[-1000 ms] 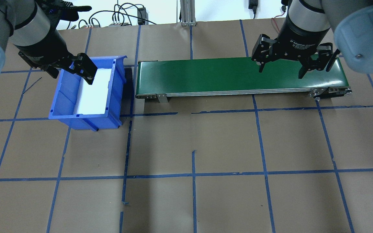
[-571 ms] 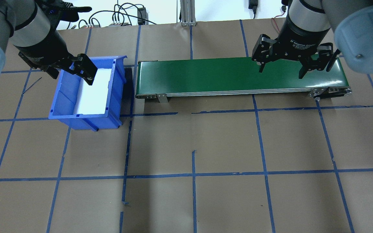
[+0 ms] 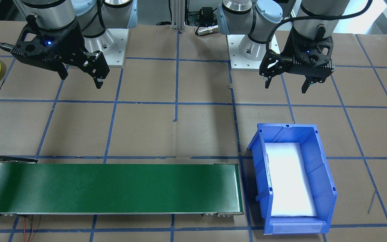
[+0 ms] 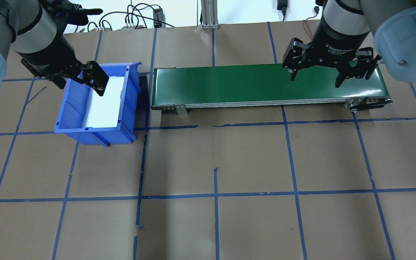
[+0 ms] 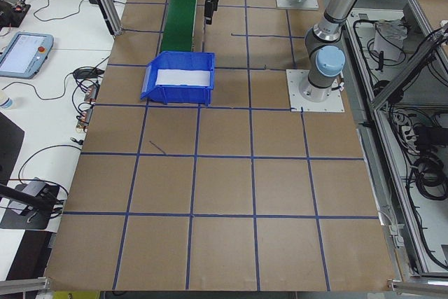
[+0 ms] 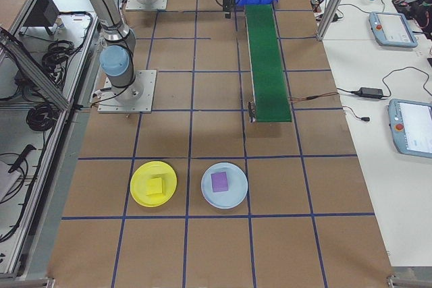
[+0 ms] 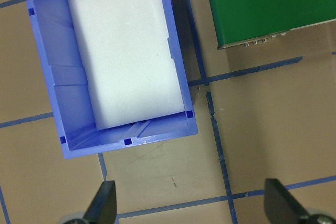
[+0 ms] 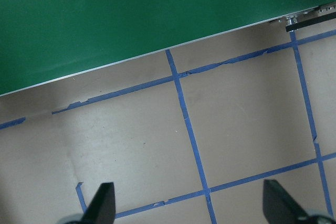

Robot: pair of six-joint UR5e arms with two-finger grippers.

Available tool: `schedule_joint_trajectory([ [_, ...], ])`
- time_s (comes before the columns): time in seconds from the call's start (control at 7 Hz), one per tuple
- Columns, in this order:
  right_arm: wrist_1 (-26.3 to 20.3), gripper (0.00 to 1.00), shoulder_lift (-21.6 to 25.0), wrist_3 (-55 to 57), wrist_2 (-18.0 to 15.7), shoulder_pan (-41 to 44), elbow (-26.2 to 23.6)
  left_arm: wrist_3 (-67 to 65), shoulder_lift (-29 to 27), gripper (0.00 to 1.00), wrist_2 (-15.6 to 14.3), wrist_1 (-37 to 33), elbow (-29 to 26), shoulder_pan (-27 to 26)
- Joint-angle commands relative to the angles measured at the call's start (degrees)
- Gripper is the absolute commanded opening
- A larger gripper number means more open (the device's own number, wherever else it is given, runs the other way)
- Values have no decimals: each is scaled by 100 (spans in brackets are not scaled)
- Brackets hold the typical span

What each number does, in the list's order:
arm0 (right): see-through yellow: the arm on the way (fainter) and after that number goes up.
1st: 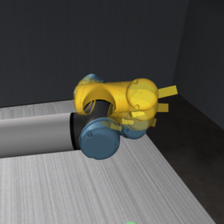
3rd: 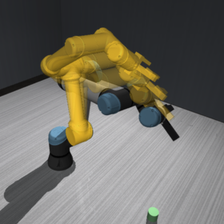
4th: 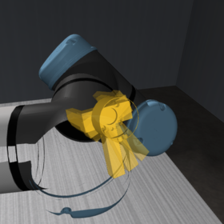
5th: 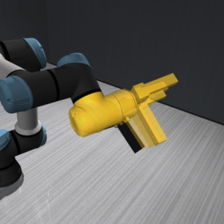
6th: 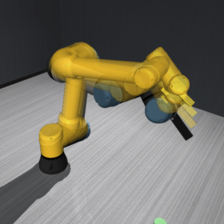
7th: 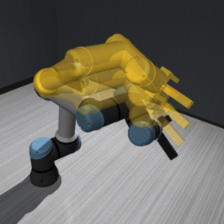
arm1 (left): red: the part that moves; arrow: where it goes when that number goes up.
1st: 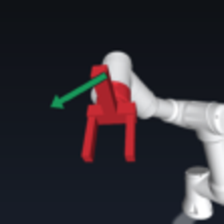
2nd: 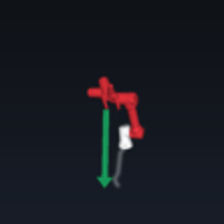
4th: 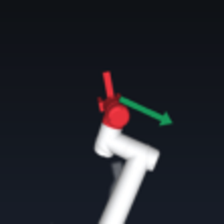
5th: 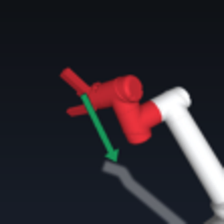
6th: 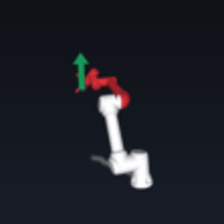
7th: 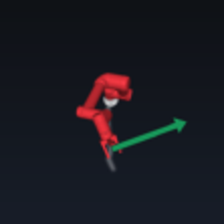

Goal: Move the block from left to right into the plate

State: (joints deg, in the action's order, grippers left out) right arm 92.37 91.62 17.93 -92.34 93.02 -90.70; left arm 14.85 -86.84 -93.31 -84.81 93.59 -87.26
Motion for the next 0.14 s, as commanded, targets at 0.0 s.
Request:
schedule_joint_trajectory([
  [0.0, -8, 100, 5, 0, -12, 6, -9, 0, 9, 100, 6, 0, -7, 7],
])
